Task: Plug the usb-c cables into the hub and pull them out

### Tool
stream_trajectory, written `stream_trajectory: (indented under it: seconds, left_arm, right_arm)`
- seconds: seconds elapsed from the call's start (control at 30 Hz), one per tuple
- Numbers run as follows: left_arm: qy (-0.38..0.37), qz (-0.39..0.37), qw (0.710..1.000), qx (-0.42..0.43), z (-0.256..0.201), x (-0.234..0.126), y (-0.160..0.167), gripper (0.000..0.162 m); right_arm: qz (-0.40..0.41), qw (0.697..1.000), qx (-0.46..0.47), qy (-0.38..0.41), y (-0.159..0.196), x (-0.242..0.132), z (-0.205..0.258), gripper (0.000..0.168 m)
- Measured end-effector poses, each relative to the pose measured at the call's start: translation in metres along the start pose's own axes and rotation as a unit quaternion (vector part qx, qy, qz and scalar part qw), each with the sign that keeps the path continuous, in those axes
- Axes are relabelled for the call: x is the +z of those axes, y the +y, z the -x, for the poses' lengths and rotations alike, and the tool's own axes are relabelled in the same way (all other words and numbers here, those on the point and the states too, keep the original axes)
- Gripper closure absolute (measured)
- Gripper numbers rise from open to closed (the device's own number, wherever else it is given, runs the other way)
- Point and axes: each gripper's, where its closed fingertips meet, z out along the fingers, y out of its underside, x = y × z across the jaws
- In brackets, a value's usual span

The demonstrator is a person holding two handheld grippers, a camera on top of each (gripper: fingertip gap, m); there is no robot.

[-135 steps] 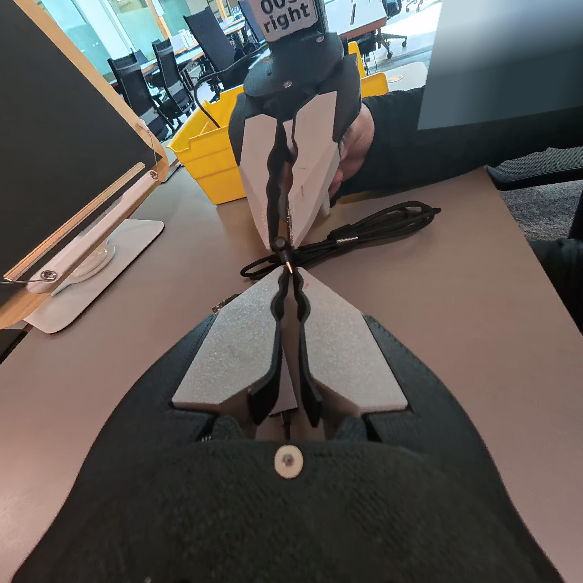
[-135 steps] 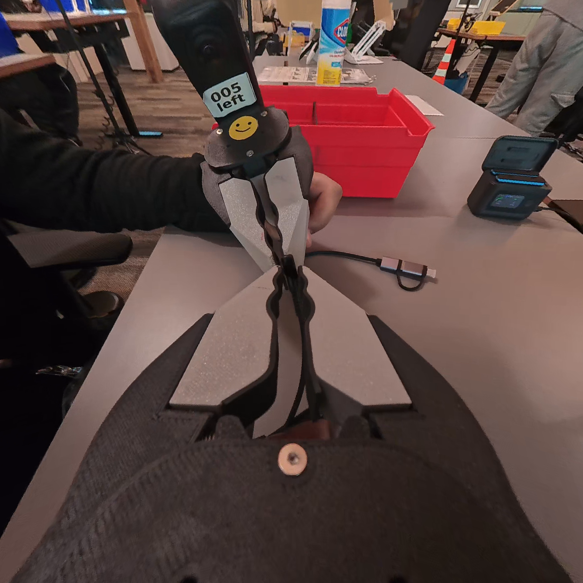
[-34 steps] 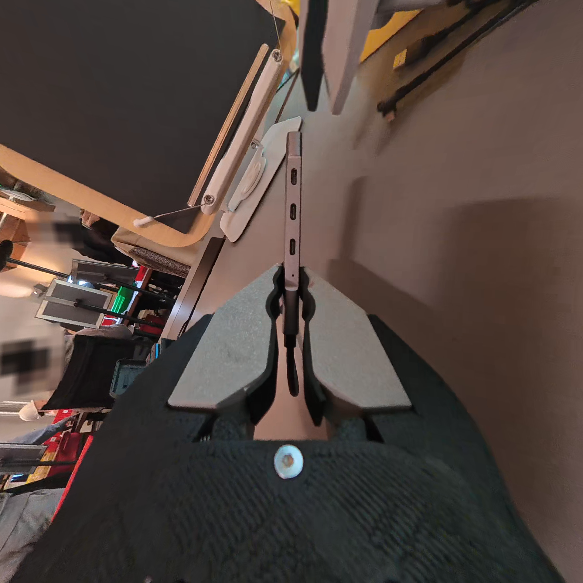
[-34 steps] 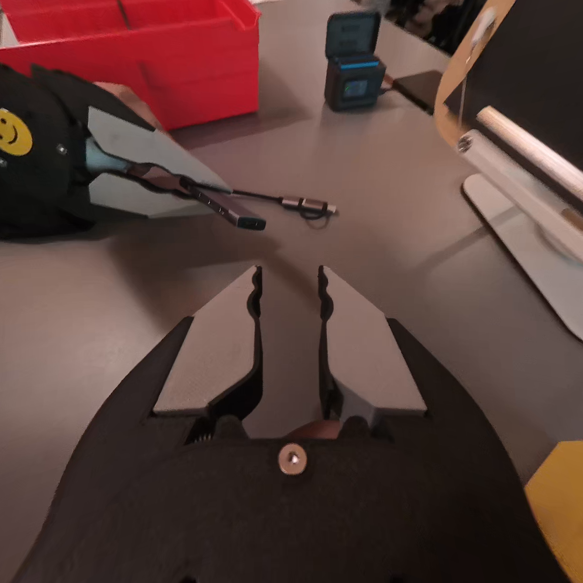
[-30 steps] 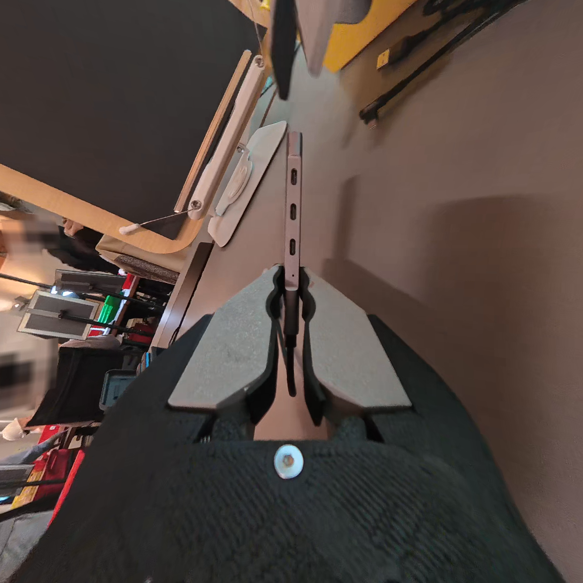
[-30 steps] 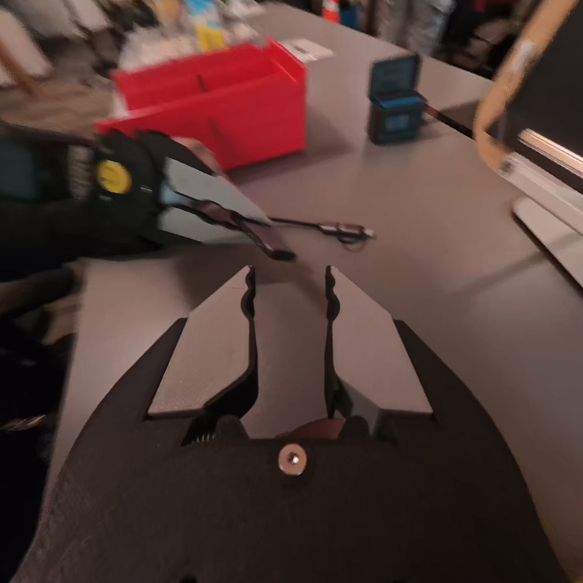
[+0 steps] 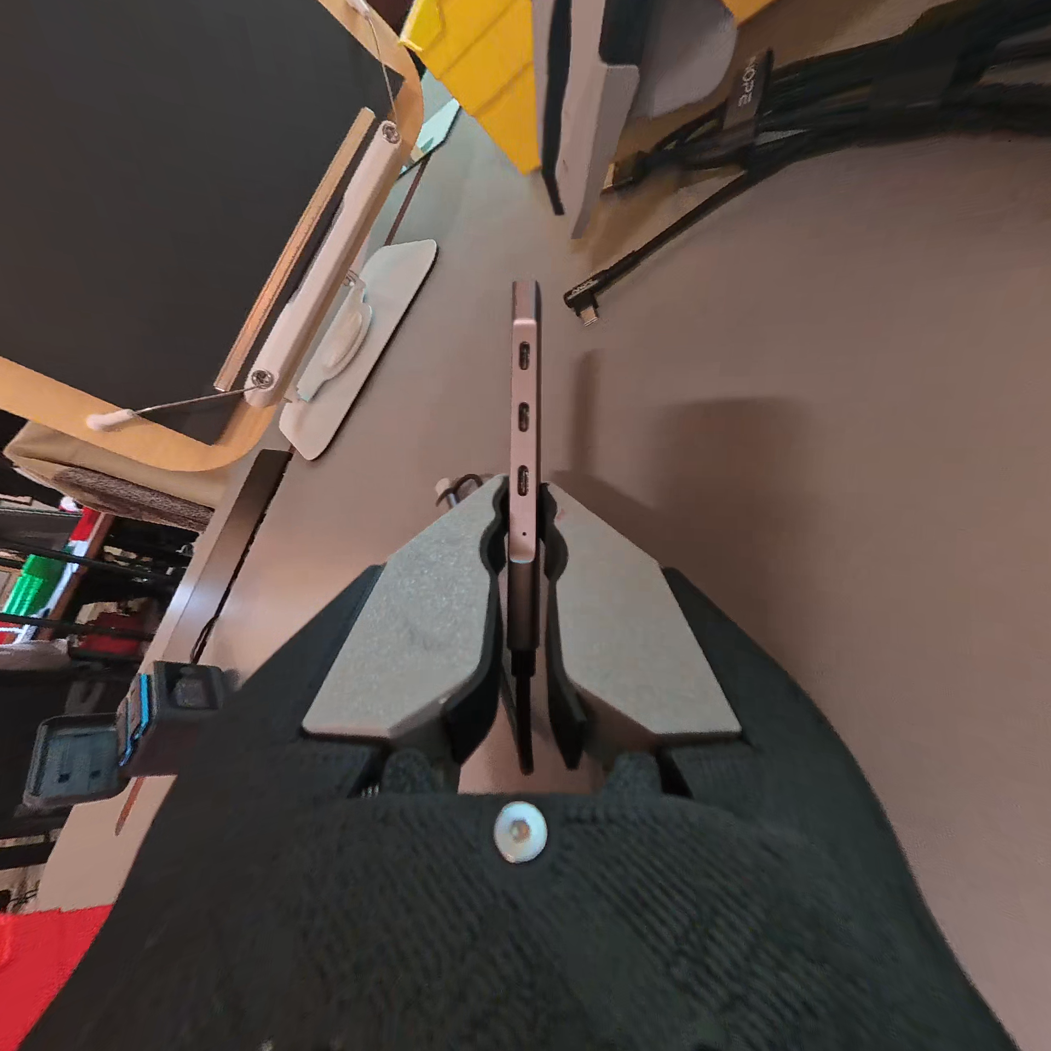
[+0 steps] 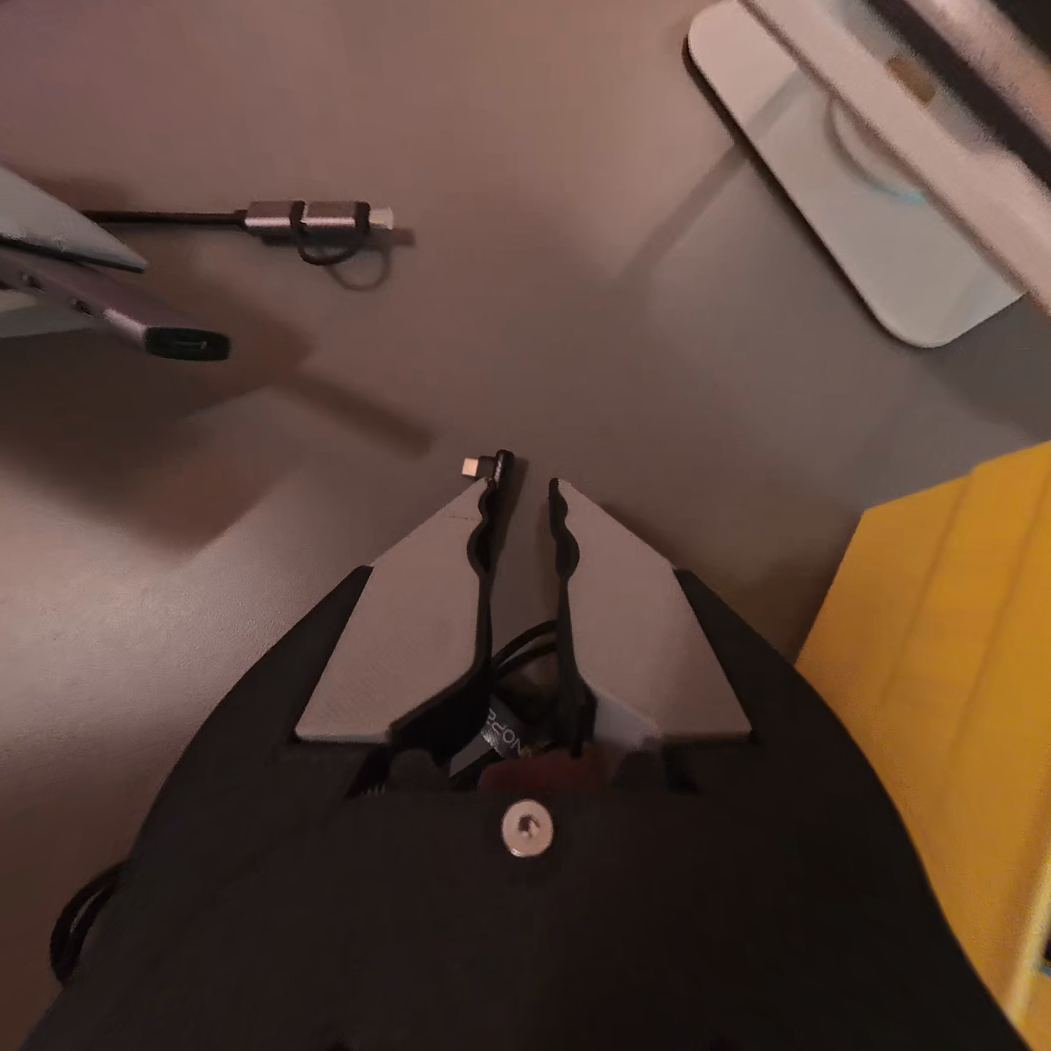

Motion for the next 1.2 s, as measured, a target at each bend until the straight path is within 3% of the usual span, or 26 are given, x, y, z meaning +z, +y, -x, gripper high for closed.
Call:
stream_trajectory:
  seconds: [0.2,0.33,0.4,0.5,0.6,0.67,0.8,0.9,1.03,1.2]
  left_arm:
    - [0.034,0.01,0.999,-0.019,-0.009,0.003,0.005,0.155]
    - [0.045,0.015,0.999,-0.023,-0.012,0.005,0.006,0.155]
    - [0.059,0.021,0.998,-0.022,-0.018,0.007,0.009,0.155]
    - [0.09,0.041,0.995,-0.029,-0.028,0.01,0.014,0.155]
    - [0.134,0.047,0.988,-0.059,-0.037,0.009,0.013,0.154]
    - [0.157,0.04,0.983,-0.087,-0.039,0.008,0.009,0.154]
    - [0.199,0.045,0.973,-0.108,-0.047,0.009,0.006,0.154]
    - [0.206,0.045,0.972,-0.101,-0.05,0.009,0.005,0.154]
    - [0.212,0.037,0.968,-0.128,-0.047,0.006,0.003,0.154]
    - [0.233,0.043,0.958,-0.164,-0.048,0.005,0.003,0.154]
  right_arm:
    - [0.035,0.992,0.084,-0.087,0.016,0.027,0.007,0.139]
    - [0.017,0.992,0.075,-0.096,0.009,0.033,0.01,0.159]
    - [0.005,0.989,0.076,-0.125,0.004,0.033,0.017,0.163]
    - [-0.074,0.976,0.064,-0.194,-0.02,0.016,0.037,0.164]
    - [-0.176,0.958,-0.034,-0.222,-0.046,-0.019,0.062,0.164]
    - [-0.195,0.953,-0.103,-0.206,-0.05,-0.029,0.077,0.164]
    - [-0.156,0.942,-0.253,-0.155,-0.048,-0.024,0.105,0.164]
    - [-0.111,0.915,-0.369,-0.118,-0.045,-0.018,0.117,0.163]
    - [-0.086,0.898,-0.415,-0.117,-0.046,-0.01,0.126,0.163]
    - [-0.096,0.866,-0.487,-0.058,-0.051,-0.01,0.132,0.163]
